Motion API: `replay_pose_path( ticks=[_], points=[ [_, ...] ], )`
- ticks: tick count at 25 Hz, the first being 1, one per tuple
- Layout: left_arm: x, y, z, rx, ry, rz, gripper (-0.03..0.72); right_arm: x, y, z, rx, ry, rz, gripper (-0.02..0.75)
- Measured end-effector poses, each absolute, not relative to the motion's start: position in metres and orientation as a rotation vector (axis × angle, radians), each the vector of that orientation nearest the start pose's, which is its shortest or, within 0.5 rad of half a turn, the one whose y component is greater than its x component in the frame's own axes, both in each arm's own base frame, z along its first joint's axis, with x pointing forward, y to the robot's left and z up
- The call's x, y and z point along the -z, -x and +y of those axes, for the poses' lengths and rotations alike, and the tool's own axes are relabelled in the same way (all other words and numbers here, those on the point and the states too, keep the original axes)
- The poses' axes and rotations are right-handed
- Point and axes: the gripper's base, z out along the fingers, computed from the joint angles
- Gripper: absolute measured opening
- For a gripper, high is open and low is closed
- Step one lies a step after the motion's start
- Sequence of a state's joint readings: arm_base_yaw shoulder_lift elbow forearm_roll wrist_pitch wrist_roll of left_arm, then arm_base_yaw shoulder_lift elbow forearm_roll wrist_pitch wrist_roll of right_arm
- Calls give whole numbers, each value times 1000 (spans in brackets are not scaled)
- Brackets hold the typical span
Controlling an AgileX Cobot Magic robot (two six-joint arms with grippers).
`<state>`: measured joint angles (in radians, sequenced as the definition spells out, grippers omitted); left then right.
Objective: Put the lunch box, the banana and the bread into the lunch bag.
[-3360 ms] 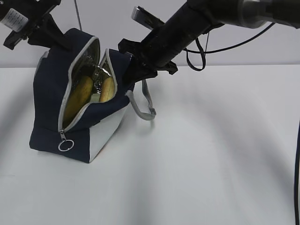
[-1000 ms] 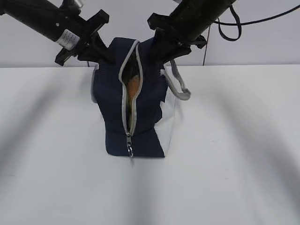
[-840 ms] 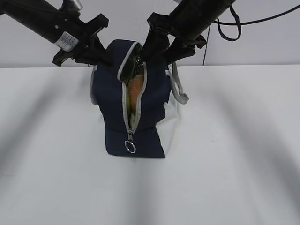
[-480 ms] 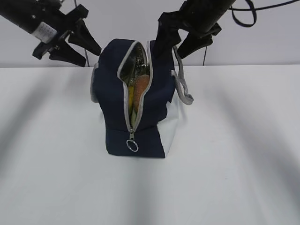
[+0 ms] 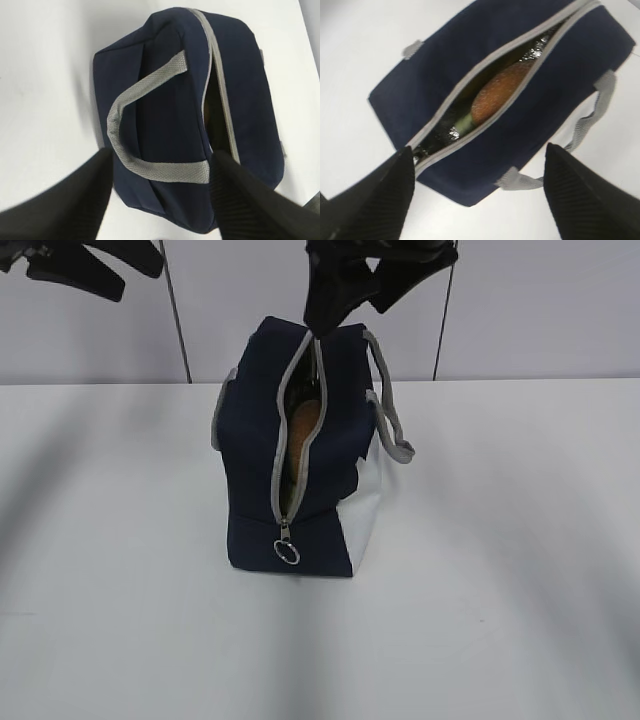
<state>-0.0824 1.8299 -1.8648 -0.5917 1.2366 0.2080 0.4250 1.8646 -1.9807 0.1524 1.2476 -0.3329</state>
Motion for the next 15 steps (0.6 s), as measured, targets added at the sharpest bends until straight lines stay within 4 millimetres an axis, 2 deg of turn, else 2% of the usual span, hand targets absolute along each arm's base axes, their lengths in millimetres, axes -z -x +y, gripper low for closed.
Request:
replay_pose_path(
  ticks=[3, 6, 8, 11, 15],
  points=[
    [-390, -376, -79, 742, -302, 2498, 427, -388, -342, 190, -254, 1013, 2395, 591],
    [-409, -360, -78, 731, -316, 2453, 427, -402, -322, 187, -264, 1026, 2363, 590],
    [-415, -349, -77, 729, -319, 2445, 427, -411, -307, 181, -266, 1016, 2327, 589],
    [-415, -333, -75, 731, -317, 2460, 427, -408, -288, 171, -268, 1005, 2257, 588],
    [-410, -318, -74, 734, -312, 2485, 427, -389, -263, 163, -324, 1004, 2129, 587]
  ],
)
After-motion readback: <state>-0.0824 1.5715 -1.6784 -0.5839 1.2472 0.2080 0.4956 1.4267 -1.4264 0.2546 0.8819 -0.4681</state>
